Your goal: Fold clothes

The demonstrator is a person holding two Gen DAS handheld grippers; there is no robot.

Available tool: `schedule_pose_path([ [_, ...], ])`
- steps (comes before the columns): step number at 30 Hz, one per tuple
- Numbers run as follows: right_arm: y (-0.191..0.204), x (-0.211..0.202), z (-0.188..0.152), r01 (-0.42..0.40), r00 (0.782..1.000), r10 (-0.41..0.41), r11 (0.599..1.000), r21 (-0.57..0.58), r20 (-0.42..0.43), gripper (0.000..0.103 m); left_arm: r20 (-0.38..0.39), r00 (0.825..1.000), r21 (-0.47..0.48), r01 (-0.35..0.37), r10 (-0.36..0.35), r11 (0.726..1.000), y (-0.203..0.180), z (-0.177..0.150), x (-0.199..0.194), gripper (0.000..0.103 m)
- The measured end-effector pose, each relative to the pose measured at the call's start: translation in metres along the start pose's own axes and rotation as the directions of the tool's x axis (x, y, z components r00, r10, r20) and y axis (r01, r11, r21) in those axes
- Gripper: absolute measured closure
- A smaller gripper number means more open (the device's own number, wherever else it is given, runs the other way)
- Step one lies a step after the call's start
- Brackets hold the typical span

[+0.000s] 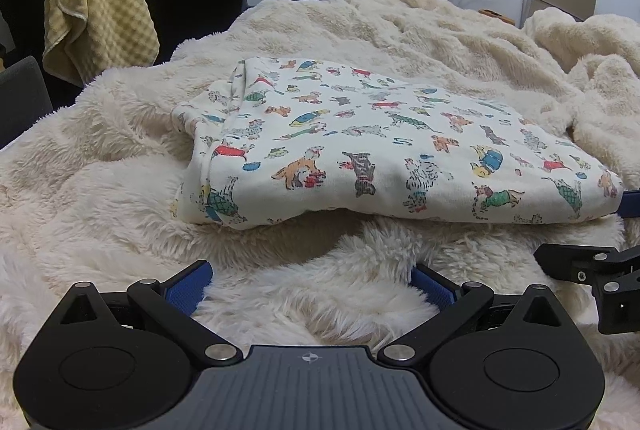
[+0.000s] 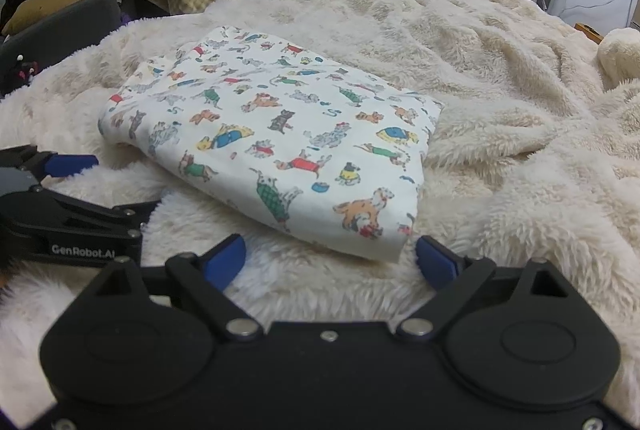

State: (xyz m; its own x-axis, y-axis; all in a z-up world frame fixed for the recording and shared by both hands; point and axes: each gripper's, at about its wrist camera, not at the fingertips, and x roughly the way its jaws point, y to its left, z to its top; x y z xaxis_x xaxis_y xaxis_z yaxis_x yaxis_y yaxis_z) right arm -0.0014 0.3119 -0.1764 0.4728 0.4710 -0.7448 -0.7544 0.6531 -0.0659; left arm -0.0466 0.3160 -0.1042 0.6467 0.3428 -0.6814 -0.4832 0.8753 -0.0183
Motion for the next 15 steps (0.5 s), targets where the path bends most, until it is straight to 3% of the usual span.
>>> schedule_pose_path([
  [15,0.0006,0.0010,0.0005,0.001,1.000,-0.001,1.000,-0.003,-0.001,0.010,-0.001,1.000,0.005,-0.002,0.002,1.000,-0.0018,-0.0013,-0.0004,0.000],
])
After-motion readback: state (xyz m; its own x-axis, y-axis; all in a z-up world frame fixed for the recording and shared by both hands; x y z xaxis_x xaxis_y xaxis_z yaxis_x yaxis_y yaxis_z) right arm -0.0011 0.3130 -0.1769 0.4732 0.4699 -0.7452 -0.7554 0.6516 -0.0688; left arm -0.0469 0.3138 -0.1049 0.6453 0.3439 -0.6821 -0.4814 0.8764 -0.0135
